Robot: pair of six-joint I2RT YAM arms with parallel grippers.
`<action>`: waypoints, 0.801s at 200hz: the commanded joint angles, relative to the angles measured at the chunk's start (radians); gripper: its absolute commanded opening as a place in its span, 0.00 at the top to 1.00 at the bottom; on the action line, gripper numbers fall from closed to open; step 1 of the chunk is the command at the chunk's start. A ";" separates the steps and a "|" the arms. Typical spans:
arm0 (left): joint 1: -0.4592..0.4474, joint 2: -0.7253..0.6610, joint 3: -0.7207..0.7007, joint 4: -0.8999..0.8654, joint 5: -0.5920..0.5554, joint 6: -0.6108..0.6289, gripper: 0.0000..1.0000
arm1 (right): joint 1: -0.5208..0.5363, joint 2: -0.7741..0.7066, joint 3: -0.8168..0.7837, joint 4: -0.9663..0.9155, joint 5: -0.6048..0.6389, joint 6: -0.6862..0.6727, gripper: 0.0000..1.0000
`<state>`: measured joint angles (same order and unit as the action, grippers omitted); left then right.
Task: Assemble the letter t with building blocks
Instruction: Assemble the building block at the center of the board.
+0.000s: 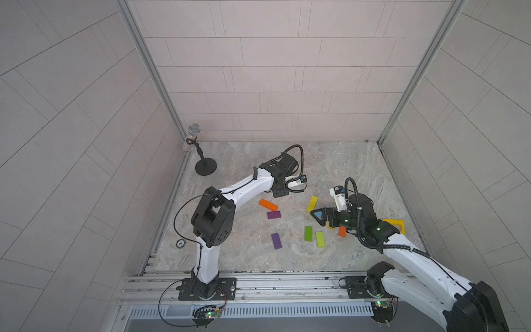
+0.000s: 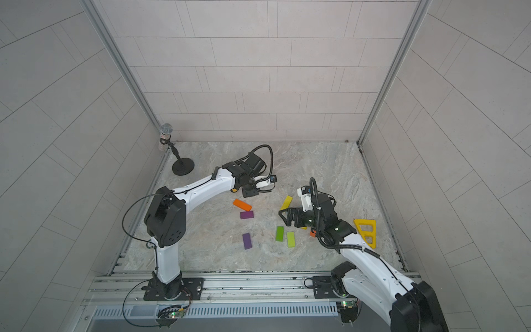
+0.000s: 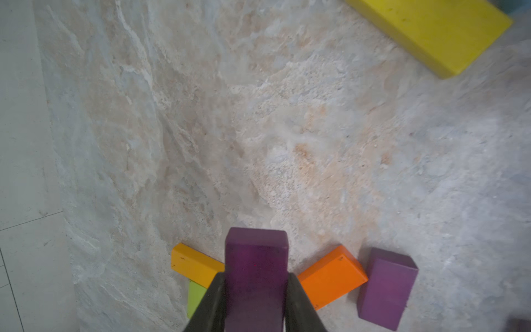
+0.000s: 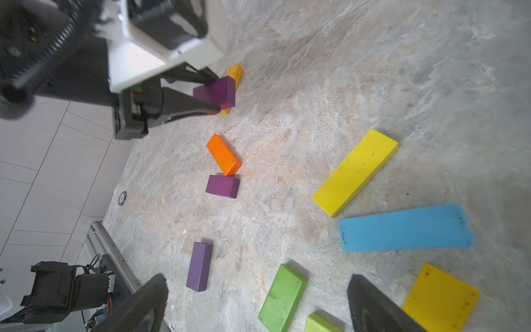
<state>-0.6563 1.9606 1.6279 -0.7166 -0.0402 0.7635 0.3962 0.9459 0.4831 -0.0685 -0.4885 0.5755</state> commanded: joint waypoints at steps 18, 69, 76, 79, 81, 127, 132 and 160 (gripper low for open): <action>0.085 0.059 0.062 -0.021 0.126 0.091 1.00 | -0.020 0.130 0.029 0.184 -0.064 0.007 0.00; 0.115 0.145 0.094 -0.006 0.087 0.139 1.00 | -0.027 0.238 0.044 0.273 -0.091 0.007 0.00; 0.117 0.156 0.095 0.000 0.075 0.143 1.00 | -0.027 0.248 0.045 0.279 -0.094 0.006 0.00; 0.118 0.161 0.096 0.003 0.071 0.144 1.00 | -0.028 0.252 0.045 0.282 -0.095 0.007 0.00; 0.119 0.164 0.097 0.003 0.070 0.144 1.00 | -0.028 0.254 0.045 0.284 -0.095 0.007 0.00; 0.142 0.200 0.110 0.006 0.070 0.148 1.00 | -0.030 0.304 0.038 0.321 -0.106 0.008 0.00; 0.145 0.200 0.108 0.008 0.072 0.148 1.00 | -0.030 0.308 0.038 0.325 -0.106 0.009 0.00; 0.160 0.207 0.105 0.016 0.099 0.154 1.00 | -0.030 0.327 0.041 0.339 -0.114 0.011 0.00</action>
<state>-0.5148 2.1548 1.7046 -0.7067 0.0330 0.8852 0.3717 1.2621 0.5114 0.2298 -0.5873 0.5838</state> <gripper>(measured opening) 0.323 0.997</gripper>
